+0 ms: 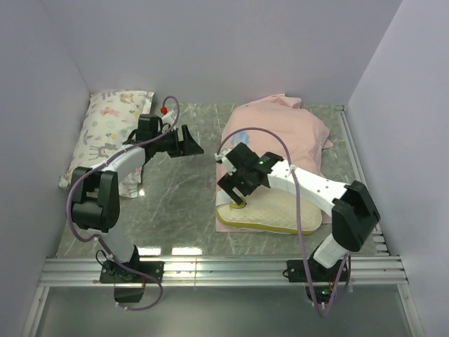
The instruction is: Put the pillow into the pillowcase
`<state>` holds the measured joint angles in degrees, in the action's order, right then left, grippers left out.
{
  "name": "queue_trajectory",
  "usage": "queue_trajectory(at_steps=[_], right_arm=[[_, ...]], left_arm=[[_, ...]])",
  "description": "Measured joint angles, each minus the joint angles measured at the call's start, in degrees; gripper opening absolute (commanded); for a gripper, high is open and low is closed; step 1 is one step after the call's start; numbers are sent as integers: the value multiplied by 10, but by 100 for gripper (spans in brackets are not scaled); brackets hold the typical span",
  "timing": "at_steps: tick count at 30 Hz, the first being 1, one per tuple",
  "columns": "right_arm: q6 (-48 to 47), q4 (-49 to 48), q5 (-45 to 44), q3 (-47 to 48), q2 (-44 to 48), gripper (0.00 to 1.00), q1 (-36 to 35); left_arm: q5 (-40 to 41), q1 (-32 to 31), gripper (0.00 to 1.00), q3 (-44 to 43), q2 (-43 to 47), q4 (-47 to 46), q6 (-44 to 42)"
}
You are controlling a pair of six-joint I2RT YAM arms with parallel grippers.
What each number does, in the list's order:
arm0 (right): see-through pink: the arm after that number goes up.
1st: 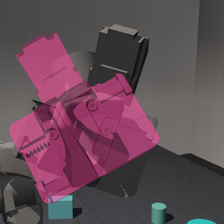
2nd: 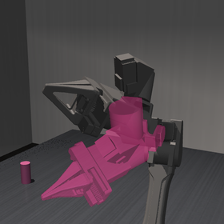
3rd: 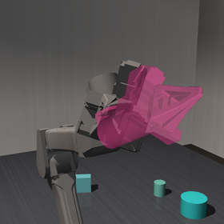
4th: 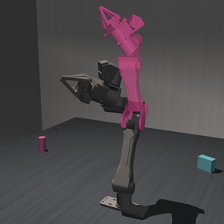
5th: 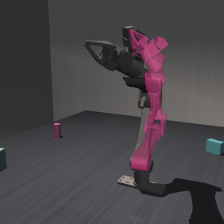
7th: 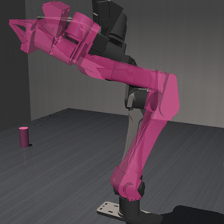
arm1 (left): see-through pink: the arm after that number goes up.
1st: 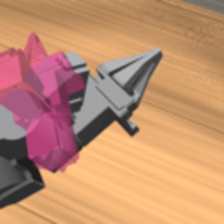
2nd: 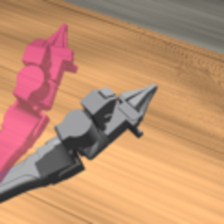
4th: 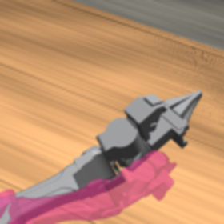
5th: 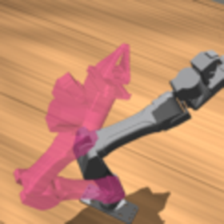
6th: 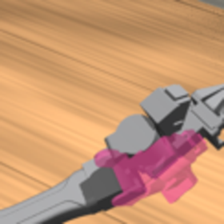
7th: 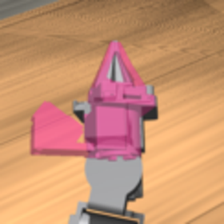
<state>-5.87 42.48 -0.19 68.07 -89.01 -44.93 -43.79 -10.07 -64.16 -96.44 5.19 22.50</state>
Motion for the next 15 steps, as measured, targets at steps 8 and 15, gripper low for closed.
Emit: queue_trajectory(at_steps=[8,15], right_arm=[[28,-56,-9,23,-115,36,0],[2,-82,98,-48,20,0,76]], left_arm=[[40,-3,90,-6,-42,-68,45],[26,-9,72,-11,-144,-148,127]])
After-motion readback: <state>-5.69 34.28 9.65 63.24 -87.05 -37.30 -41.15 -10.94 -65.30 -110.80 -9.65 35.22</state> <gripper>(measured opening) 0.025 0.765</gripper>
